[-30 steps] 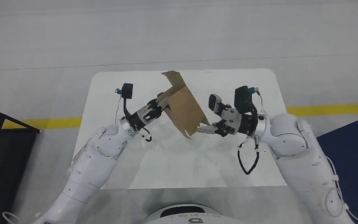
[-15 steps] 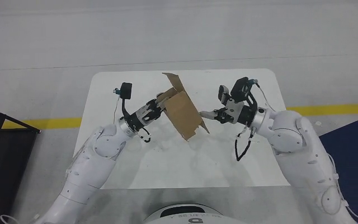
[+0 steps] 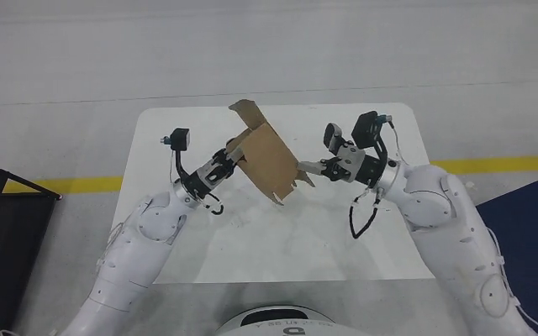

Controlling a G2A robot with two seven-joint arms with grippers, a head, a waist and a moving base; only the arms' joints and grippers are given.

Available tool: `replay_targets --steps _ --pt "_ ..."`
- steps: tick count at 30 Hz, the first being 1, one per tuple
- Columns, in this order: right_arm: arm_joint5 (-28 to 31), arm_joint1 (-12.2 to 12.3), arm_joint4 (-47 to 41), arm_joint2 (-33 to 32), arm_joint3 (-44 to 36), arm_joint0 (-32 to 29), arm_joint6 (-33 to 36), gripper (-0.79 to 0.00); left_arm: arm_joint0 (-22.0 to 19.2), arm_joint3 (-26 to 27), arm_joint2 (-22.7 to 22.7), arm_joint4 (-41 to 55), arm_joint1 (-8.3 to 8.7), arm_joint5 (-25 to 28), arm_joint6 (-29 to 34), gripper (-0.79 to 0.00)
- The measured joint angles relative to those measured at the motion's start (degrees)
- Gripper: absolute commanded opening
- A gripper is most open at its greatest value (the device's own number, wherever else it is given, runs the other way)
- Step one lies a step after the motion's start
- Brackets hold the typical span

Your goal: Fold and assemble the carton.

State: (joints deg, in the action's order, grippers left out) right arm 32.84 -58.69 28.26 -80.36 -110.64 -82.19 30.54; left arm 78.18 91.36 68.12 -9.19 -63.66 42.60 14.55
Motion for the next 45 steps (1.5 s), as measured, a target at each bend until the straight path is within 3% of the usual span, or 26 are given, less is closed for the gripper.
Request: replay_targets --steps 3,10,13,20,24,31,39,45 --pt "2.4 0.4 -2.2 -3.6 -1.7 -3.8 -0.9 0.000 -0.2 0.3 0.4 -4.1 0.10 0.2 0.4 -0.785" --pt "1.4 0.4 -1.3 -3.8 -1.0 -3.8 -1.1 0.000 0.4 -0.1 -0.2 -0.8 -0.10 -0.3 -0.3 -0.785" --pt "-0.3 0.5 -1.1 -6.1 1.3 -5.7 -3.5 0.000 0.7 -2.0 -1.8 10.0 -0.47 0.6 0.8 -0.785" --pt "-1.4 0.7 1.3 -8.9 -0.3 -9.2 -4.8 0.000 -2.3 -8.9 -5.6 33.7 -1.22 3.7 10.9 -0.785" --pt "-1.5 0.6 1.9 -6.2 -2.5 -7.9 -3.2 0.000 -4.6 -11.7 -7.8 40.0 -2.06 4.0 13.5 -0.785" --pt "-2.8 -0.1 3.9 2.4 -0.9 -2.2 -1.0 0.000 -7.0 -14.2 -10.8 42.9 -3.41 4.7 15.6 -0.785" --pt "-2.3 -0.9 3.2 8.3 1.7 3.1 -0.5 0.000 -6.9 -15.0 -11.9 43.1 -4.30 5.3 15.8 -0.785" --pt "-2.8 -1.3 3.6 10.5 2.8 5.2 -0.4 0.000 -5.9 -14.1 -12.7 48.5 -4.76 4.0 18.7 -0.785"
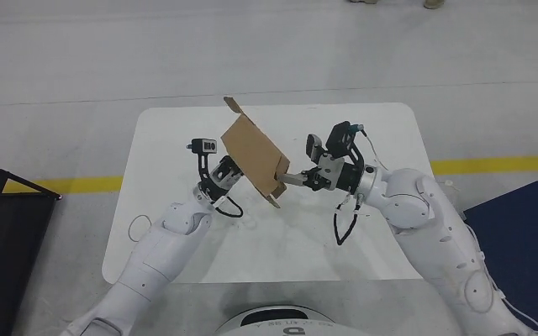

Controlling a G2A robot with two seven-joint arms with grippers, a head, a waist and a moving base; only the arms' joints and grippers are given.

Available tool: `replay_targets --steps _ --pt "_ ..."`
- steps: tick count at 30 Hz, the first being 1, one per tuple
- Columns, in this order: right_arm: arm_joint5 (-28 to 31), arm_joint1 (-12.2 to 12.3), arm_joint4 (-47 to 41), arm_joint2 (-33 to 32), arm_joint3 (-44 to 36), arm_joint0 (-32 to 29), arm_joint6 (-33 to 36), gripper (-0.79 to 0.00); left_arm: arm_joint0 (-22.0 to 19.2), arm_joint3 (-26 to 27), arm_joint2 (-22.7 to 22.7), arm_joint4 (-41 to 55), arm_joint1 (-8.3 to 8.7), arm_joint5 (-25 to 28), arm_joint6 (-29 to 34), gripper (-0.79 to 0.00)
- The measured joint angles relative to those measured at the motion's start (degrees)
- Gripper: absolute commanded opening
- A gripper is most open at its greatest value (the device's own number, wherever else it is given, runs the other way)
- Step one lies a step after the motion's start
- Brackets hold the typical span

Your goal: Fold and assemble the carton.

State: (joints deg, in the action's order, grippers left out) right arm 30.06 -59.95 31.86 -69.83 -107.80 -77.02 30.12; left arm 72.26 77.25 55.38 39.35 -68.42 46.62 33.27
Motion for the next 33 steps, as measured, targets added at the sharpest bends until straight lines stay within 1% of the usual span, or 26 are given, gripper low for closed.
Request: replay_targets --steps 4,7,10,13,19,23,30,33 --pt "-0.9 -0.1 0.7 0.4 -0.7 0.7 -0.6 0.000 0.3 0.1 -0.6 5.8 -0.22 -3.0 4.6 -0.785" --pt "-1.5 -0.2 0.8 0.3 -1.7 0.7 -1.3 0.000 -0.1 -0.7 -0.9 7.4 -0.37 -4.9 7.9 -0.785" --pt "-2.9 -0.2 1.6 -0.1 -2.4 0.4 -2.3 0.000 -0.4 -1.0 -1.4 8.5 -0.68 -6.0 9.8 -0.785" --pt "-5.4 -0.1 4.2 -0.4 -3.1 -0.1 -2.0 0.000 -0.6 -1.0 -1.6 10.2 -0.97 -7.1 11.3 -0.785" --pt "-7.2 0.0 5.3 -1.8 -4.4 -1.4 -1.9 0.000 -0.5 -1.2 -1.2 15.6 -1.43 -10.3 14.6 -0.785" --pt "-6.8 0.2 4.4 -3.3 -5.8 -2.7 -2.6 0.000 -0.3 -1.2 -0.8 19.2 -1.76 -12.2 16.6 -0.785" --pt "-2.8 0.8 -0.9 -8.1 -7.9 -6.3 -3.0 0.000 0.2 -2.0 0.1 26.7 -2.45 -16.7 20.1 -0.785" --pt "-1.3 1.0 -4.0 -10.3 -9.2 -8.2 -3.8 0.000 0.0 -3.3 0.4 27.4 -2.58 -17.5 22.1 -0.785"
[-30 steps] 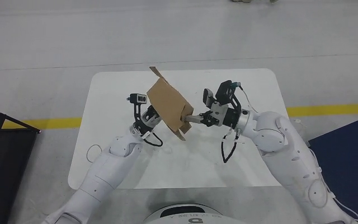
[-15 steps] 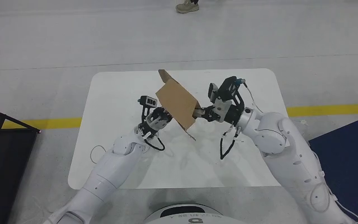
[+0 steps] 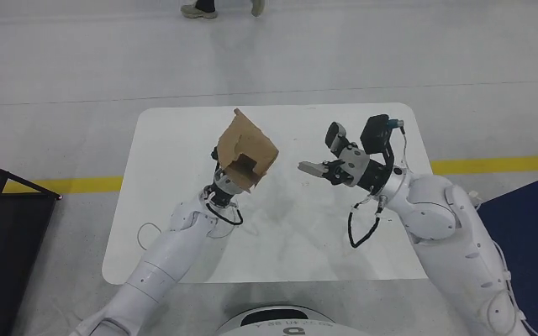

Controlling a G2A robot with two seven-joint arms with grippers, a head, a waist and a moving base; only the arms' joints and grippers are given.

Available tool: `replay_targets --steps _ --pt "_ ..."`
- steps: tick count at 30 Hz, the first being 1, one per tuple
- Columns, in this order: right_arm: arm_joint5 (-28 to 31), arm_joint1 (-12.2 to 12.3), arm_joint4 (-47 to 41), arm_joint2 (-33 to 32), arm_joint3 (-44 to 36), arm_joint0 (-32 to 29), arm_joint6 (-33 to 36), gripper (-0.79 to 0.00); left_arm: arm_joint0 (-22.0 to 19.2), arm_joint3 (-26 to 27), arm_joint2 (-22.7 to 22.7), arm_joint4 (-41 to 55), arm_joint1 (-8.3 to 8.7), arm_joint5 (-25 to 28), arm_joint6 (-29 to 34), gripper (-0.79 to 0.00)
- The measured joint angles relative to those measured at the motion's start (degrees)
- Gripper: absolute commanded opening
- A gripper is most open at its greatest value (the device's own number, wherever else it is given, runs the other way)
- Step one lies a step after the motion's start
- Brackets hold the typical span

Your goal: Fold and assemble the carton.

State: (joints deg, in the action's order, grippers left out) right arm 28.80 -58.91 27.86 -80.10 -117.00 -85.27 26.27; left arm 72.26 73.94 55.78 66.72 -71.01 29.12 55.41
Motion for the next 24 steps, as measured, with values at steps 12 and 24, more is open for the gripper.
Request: replay_targets --steps 12,24 --pt "0.2 -0.1 -0.4 0.1 0.0 -1.0 -1.2 0.000 0.6 1.2 0.3 0.0 -0.22 -1.3 -1.2 -0.785" --pt "0.4 -0.5 2.9 3.4 0.0 -1.3 -4.0 0.000 0.3 0.8 -0.7 1.5 -1.79 -3.8 -1.9 -0.785"
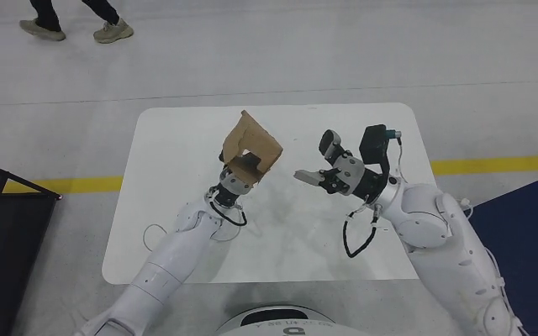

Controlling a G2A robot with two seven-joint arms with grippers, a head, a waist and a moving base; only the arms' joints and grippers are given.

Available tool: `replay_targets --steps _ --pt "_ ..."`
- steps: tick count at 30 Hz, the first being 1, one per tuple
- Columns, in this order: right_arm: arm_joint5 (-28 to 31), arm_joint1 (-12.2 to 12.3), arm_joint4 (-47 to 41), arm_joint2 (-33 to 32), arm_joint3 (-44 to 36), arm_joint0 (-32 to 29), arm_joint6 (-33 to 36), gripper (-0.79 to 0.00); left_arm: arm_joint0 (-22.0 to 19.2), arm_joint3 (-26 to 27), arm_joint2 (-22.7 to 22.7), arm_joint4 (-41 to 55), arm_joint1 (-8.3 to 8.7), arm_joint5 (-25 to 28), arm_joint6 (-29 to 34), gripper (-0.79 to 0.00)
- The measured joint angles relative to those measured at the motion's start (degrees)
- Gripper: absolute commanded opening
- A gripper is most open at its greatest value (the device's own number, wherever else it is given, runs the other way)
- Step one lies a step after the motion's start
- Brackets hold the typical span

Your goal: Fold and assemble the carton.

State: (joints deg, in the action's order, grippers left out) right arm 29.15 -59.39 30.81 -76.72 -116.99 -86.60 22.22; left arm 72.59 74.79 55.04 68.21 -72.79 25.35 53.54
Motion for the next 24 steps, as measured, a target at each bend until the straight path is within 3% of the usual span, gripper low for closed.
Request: replay_targets --steps 11,24 --pt "-2.2 -0.7 1.1 4.7 0.2 3.0 0.3 0.000 -1.1 -0.9 -0.3 -4.7 -0.93 0.4 -0.3 -0.785" --pt "-9.6 -1.8 7.4 9.9 1.4 7.5 1.3 0.000 -0.4 -0.2 0.4 -7.4 -1.60 0.7 0.0 -0.785"
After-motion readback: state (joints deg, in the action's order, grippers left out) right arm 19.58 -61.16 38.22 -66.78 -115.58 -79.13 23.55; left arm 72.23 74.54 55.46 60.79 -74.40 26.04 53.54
